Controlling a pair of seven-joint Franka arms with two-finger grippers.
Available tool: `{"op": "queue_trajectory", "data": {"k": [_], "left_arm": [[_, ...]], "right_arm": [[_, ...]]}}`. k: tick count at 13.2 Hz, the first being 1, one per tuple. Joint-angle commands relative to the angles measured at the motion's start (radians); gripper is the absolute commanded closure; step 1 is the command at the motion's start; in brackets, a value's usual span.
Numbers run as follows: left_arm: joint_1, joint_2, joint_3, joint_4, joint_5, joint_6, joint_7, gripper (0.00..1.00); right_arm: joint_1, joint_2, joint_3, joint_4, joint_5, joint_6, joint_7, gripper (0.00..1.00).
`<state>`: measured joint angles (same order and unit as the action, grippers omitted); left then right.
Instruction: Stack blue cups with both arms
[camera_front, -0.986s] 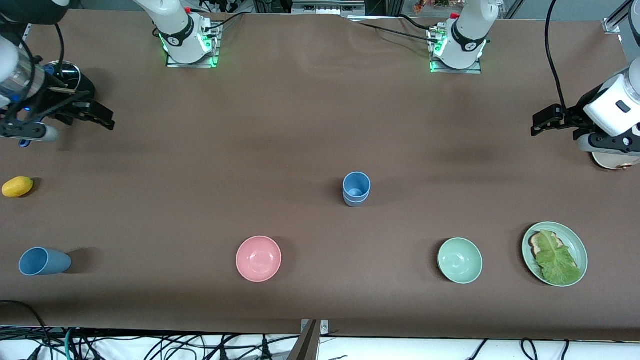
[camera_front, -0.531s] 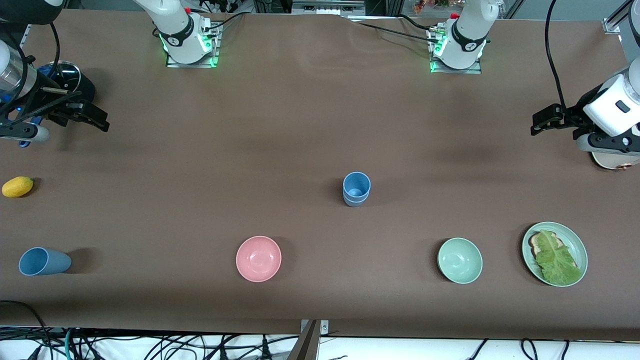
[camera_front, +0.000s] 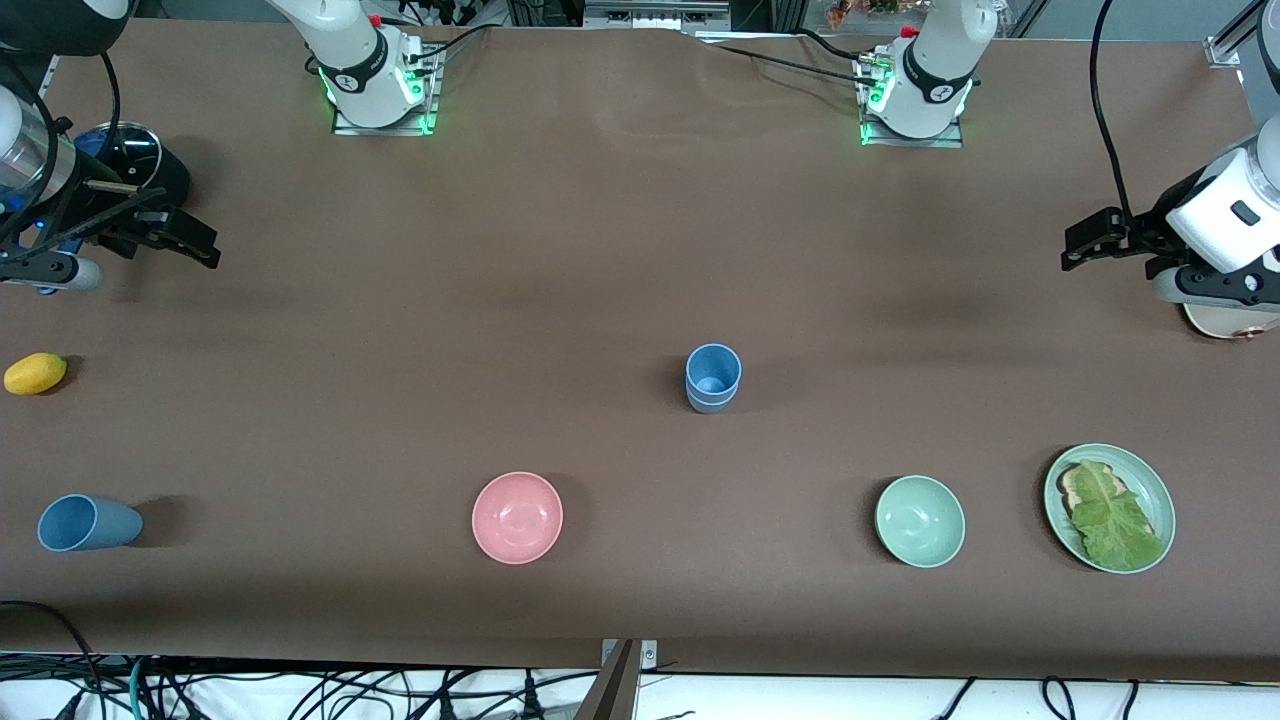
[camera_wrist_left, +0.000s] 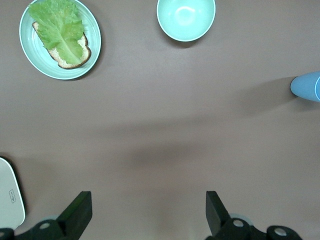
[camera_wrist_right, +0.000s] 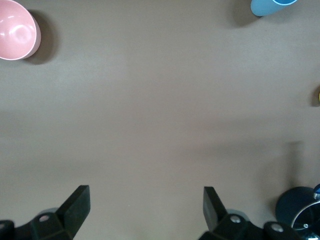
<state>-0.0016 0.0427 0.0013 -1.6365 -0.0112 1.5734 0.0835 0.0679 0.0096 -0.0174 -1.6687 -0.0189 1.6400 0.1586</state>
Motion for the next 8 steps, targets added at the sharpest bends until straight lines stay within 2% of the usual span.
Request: {"op": "queue_trajectory", "data": {"k": [1, 8], "left_arm": [[0.002, -0.006, 0.003, 0.011, -0.015, -0.016, 0.002, 0.00], [0.002, -0.006, 0.003, 0.011, -0.015, -0.020, 0.004, 0.00]], "right_arm": [[-0.013, 0.015, 0.011, 0.030, 0.004, -0.016, -0.011, 0.00], [-0.011, 0.013, 0.011, 0.029, 0.004, -0.023, -0.011, 0.00]]}}
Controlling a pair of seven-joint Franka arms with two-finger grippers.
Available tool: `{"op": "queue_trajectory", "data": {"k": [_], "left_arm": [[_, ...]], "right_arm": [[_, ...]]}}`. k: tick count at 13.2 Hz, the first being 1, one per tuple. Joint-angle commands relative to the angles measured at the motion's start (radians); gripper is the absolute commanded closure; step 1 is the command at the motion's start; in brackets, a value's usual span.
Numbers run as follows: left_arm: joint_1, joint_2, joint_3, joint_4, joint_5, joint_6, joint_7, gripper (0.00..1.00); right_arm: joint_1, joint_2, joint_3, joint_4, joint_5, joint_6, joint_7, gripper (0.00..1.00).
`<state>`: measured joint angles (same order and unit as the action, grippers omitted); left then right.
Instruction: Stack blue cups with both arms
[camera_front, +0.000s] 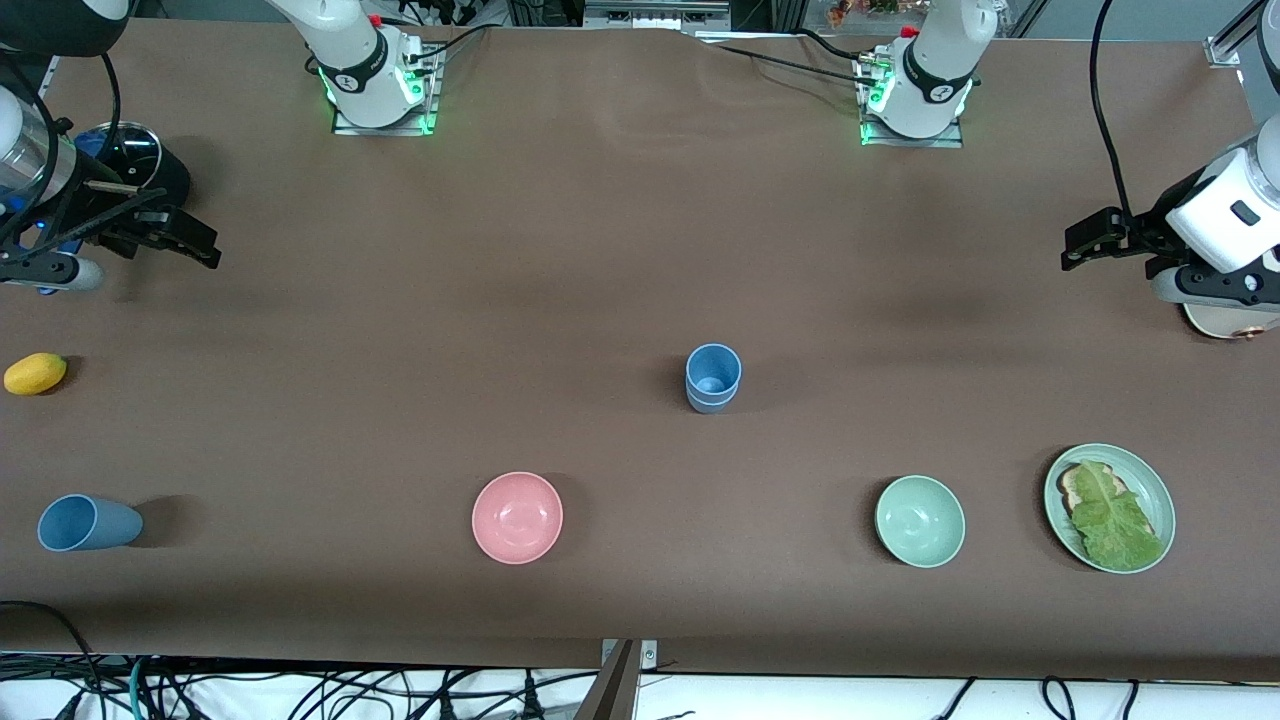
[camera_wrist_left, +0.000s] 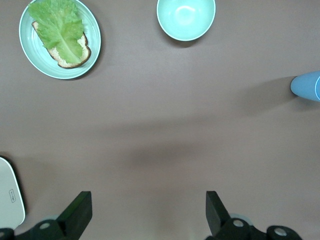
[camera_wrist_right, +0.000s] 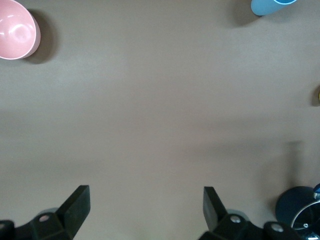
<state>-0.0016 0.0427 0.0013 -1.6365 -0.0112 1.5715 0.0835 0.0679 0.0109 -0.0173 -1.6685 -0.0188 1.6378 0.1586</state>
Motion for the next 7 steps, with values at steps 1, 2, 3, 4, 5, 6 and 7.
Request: {"op": "queue_trajectory", "data": {"k": [1, 2, 3, 4, 5, 6, 7], "left_arm": [[0.002, -0.006, 0.003, 0.011, -0.013, -0.018, 0.004, 0.00], [0.002, -0.006, 0.003, 0.011, -0.013, -0.019, 0.004, 0.00], [0.000, -0.006, 0.003, 0.011, -0.015, -0.018, 0.004, 0.00], [0.002, -0.006, 0.003, 0.011, -0.015, -0.019, 0.004, 0.00], [0.002, -0.006, 0.003, 0.011, -0.015, -0.019, 0.004, 0.00], [0.002, -0.006, 0.003, 0.011, -0.013, -0.019, 0.004, 0.00], [0.000, -0.006, 0.003, 0.011, -0.015, -0.019, 0.004, 0.00]], "right_arm": [[-0.011, 0.012, 0.011, 0.029, 0.003, -0.021, -0.011, 0.00], [-0.011, 0.012, 0.011, 0.029, 0.003, -0.021, -0.011, 0.00], [-0.011, 0.012, 0.011, 0.027, 0.005, -0.021, -0.011, 0.00], [-0.011, 0.012, 0.011, 0.027, 0.005, -0.021, -0.011, 0.00], [-0.011, 0.012, 0.011, 0.027, 0.005, -0.022, -0.011, 0.00], [-0.011, 0.012, 0.011, 0.026, 0.005, -0.022, -0.011, 0.00], [-0.011, 0.012, 0.011, 0.024, 0.005, -0.022, -0.011, 0.00]]}}
